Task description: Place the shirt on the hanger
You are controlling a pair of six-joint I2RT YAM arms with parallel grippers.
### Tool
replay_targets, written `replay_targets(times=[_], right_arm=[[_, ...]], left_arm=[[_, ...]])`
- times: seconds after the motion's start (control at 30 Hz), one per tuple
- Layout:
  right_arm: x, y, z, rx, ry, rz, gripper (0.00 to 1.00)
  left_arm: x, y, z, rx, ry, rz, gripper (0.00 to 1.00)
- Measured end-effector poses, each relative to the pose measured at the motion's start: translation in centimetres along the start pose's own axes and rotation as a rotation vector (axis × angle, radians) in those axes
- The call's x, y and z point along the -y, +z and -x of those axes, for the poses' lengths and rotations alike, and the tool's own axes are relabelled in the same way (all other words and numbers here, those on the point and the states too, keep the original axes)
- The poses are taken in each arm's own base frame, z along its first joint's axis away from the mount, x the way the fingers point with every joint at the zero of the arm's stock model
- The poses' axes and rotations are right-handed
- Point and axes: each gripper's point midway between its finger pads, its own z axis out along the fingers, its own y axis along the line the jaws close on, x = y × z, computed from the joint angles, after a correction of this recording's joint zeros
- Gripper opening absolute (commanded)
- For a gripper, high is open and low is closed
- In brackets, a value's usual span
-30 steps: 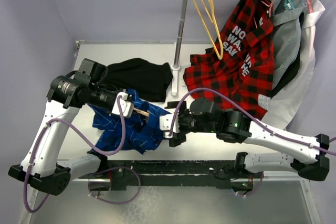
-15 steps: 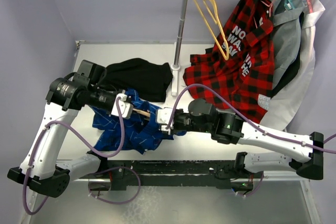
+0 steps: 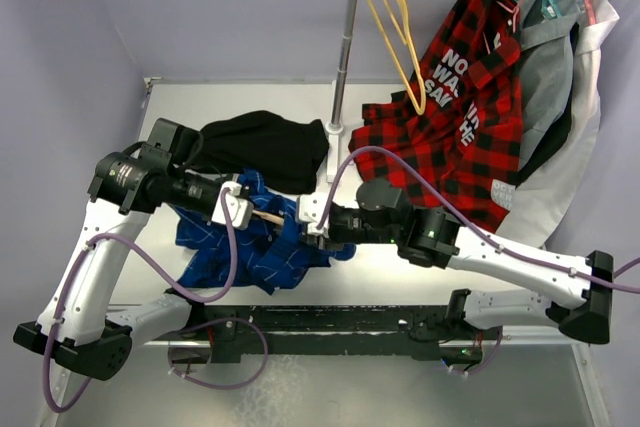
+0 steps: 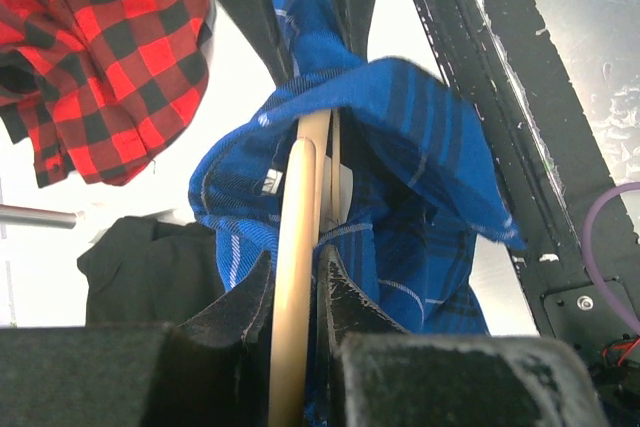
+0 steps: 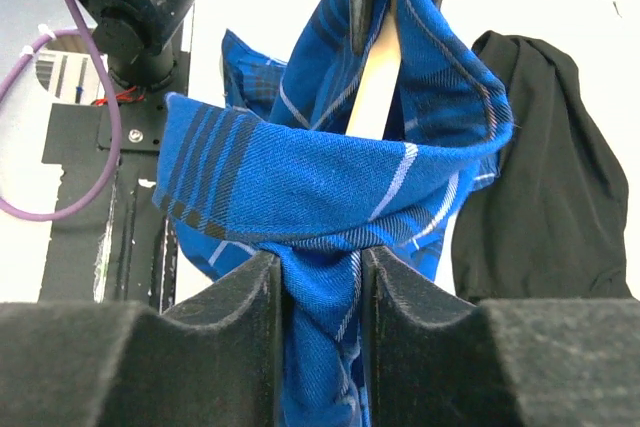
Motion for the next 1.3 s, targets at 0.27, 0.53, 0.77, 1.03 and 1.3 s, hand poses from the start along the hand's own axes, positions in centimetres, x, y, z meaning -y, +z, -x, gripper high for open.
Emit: replay_targets(times=[0.27, 0.53, 0.77, 1.03, 1.3], right_arm=[[0.3, 2.6, -0.4, -0.006, 0.064, 0.050, 0.09], [1.7, 2.2, -0.4, 0.007, 0.133, 0.012, 0.00], [0.5, -1.5, -1.7, 0.053, 0.171, -0.028, 0.00], [0.5, -5.0, -2.5, 0.045, 0.293, -0.130, 0.00], [-0.6, -8.2, -2.5, 0.047, 0.397, -0.153, 0.00]], left_arm=[[-0.1, 0.1, 0.2, 0.014, 0.005, 0.001, 0.00], [-0.7, 0.1, 0.5, 0.032, 0.018, 0.020, 0.39], [-1.0, 0.2, 0.8, 0.046, 0.000, 0.044, 1.00], [-0.7, -0.4, -0.6, -0.024, 0.016, 0.135, 1.00], [-3.3, -0.6, -6.2, -0.186, -0.059, 0.253, 1.00]])
